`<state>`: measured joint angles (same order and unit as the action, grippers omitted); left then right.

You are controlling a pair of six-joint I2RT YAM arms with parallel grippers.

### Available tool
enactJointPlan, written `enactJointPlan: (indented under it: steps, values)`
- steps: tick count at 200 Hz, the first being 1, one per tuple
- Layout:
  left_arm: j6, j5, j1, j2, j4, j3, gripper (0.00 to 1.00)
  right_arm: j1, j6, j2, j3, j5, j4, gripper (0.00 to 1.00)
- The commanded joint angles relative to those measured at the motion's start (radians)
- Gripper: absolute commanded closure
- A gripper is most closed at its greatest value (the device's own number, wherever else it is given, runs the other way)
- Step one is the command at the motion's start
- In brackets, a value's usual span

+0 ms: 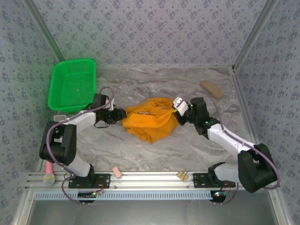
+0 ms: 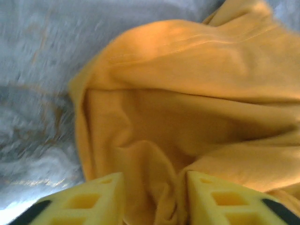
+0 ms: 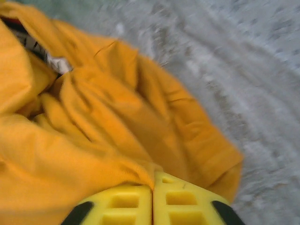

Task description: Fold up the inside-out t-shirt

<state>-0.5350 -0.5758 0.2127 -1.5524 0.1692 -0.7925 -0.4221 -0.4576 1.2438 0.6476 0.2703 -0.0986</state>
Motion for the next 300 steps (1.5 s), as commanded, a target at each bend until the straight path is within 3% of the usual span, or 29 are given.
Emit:
enactJointPlan:
  steps: [1, 34, 48, 75, 132, 150, 160, 186, 209, 238, 256, 270, 280, 293, 300]
  values:
    - [0.038, -0.006, 0.023, 0.083, 0.019, -0.024, 0.52, -0.050, -0.142, -0.028, 0.047, 0.089, 0.118, 0.79]
    - [0.149, 0.062, 0.096, 0.148, 0.280, -0.190, 0.43, -0.055, -0.234, -0.045, 0.127, 0.327, 0.232, 0.72]
    - [0.183, 0.118, 0.142, 0.149, 0.371, -0.265, 0.40, -0.055, -0.258, -0.025, 0.177, 0.358, 0.290, 0.71]
    - [0.226, 0.238, 0.241, 0.138, 0.414, -0.337, 0.33, -0.069, -0.195, 0.018, 0.221, 0.243, 0.262, 0.65]
    - [0.219, 0.389, 0.308, -0.067, 0.408, -0.354, 0.25, -0.176, -0.004, 0.153, 0.241, 0.021, 0.147, 0.57]
    - [0.228, 0.357, 0.312, -0.066, 0.376, -0.324, 0.35, -0.201, -0.037, 0.218, 0.228, -0.059, 0.155, 0.58]
    - [0.243, 0.338, 0.311, -0.052, 0.374, -0.316, 0.52, -0.205, -0.059, 0.247, 0.226, -0.102, 0.163, 0.61]
    - [0.309, 0.286, 0.303, 0.049, 0.340, -0.287, 0.77, -0.204, -0.092, 0.268, 0.225, -0.127, 0.157, 1.00]
    - [0.293, 0.112, 0.234, 0.146, 0.263, -0.273, 1.00, -0.156, -0.033, 0.172, 0.229, -0.053, 0.094, 1.00]
    - [0.203, -0.032, 0.116, 0.237, 0.145, -0.273, 1.00, 0.002, 0.163, -0.016, 0.235, 0.112, -0.057, 1.00]
    - [0.098, -0.105, 0.050, 0.293, -0.043, -0.195, 1.00, 0.056, 0.146, -0.086, 0.234, 0.130, -0.072, 1.00]
    - [0.062, -0.092, 0.038, 0.326, -0.185, -0.090, 1.00, 0.070, 0.129, -0.096, 0.216, 0.103, -0.041, 1.00]
    - [0.055, -0.059, 0.043, 0.324, -0.260, -0.010, 0.91, 0.066, 0.144, -0.090, 0.176, 0.074, -0.039, 1.00]
    - [0.035, 0.009, 0.053, 0.296, -0.291, 0.079, 0.55, 0.043, 0.178, -0.071, 0.100, 0.038, -0.058, 1.00]
    - [0.023, 0.026, 0.057, 0.274, -0.302, 0.117, 0.43, 0.017, 0.170, -0.058, 0.063, -0.001, -0.057, 1.00]
